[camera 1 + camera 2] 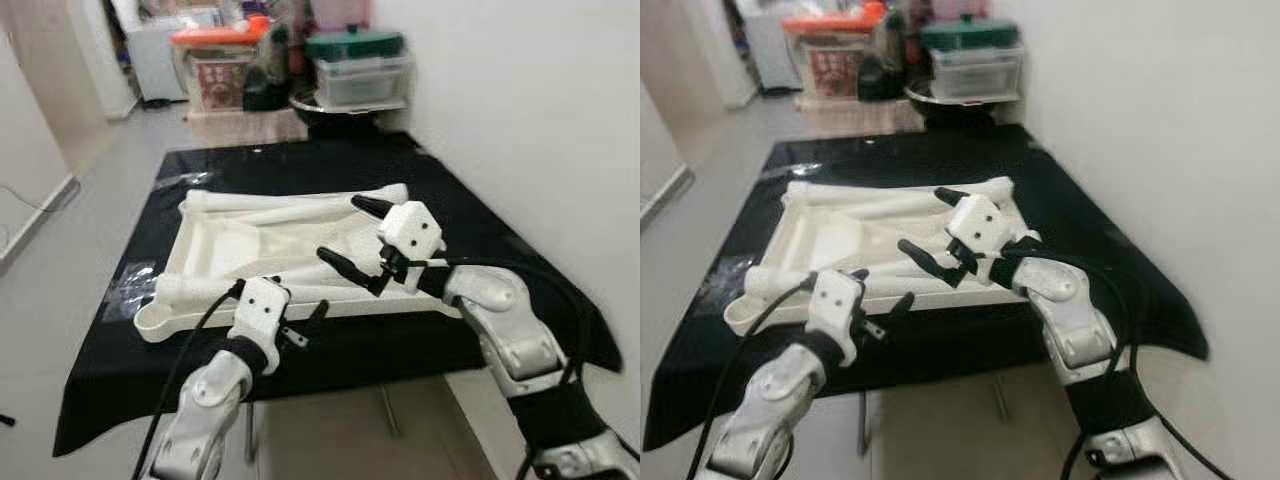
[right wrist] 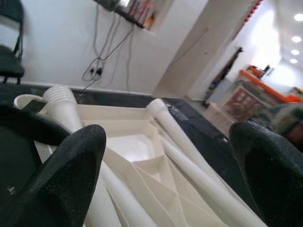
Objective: Building children table
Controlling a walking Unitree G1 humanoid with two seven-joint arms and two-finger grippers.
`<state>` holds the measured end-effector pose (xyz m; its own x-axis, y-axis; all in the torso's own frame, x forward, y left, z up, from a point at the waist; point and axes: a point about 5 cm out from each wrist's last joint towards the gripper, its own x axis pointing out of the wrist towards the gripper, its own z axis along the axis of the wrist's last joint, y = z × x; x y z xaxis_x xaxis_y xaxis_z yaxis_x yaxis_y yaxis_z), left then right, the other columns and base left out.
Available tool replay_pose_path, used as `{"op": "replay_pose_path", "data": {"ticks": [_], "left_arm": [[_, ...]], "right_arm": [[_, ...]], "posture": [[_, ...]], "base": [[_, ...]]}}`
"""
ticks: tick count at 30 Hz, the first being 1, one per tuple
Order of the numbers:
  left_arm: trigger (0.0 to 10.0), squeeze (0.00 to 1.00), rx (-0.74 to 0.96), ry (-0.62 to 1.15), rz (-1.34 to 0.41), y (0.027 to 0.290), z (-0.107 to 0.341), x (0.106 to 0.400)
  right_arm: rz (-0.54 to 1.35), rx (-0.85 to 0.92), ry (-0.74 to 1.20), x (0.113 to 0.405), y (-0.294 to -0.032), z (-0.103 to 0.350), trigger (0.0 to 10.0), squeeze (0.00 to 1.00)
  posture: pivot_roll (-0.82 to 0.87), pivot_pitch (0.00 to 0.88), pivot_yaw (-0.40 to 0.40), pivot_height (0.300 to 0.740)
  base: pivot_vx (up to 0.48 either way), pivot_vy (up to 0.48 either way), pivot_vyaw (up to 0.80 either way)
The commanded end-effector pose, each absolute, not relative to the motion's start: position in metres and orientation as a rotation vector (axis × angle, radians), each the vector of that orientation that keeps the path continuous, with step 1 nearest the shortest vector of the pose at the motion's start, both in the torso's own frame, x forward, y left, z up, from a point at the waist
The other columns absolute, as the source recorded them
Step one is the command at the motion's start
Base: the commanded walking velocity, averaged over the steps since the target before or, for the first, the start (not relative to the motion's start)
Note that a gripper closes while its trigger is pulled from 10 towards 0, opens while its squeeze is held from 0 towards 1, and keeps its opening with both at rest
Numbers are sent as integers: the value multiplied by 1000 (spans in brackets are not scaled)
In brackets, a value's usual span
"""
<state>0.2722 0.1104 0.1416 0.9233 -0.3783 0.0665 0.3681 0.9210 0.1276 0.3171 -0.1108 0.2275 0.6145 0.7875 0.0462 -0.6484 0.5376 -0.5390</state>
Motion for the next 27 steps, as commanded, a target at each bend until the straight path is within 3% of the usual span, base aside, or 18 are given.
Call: {"op": "replay_pose_path", "data": {"ticks": [1,9,10,11,12,27], "left_arm": [[10000,0,127,-87,-350,113,141,272],[10000,0,134,-100,-258,118,142,267],[4471,0,131,-101,-251,118,143,266],[4471,0,131,-101,-251,118,143,266],[0,0,127,-104,-246,118,143,266],[0,0,138,-128,-172,123,149,269]], "right_arm": [[823,-536,-244,322,-119,220,10000,0],[675,-545,-205,334,-131,217,10000,0],[665,-546,-198,335,-133,217,10000,0],[665,-546,-198,335,-133,217,10000,0],[649,-551,-191,336,-135,216,10000,0],[511,-610,-120,346,-158,206,10000,0]], "posture": [[-70,0,-23,740],[-68,0,-28,740],[-67,0,-29,740],[-67,0,-29,740],[-68,0,-32,740],[-70,0,-30,740]], "base": [[0,0,0],[0,0,0],[0,0,0],[0,0,0],[0,0,0],[0,0,0]]}}
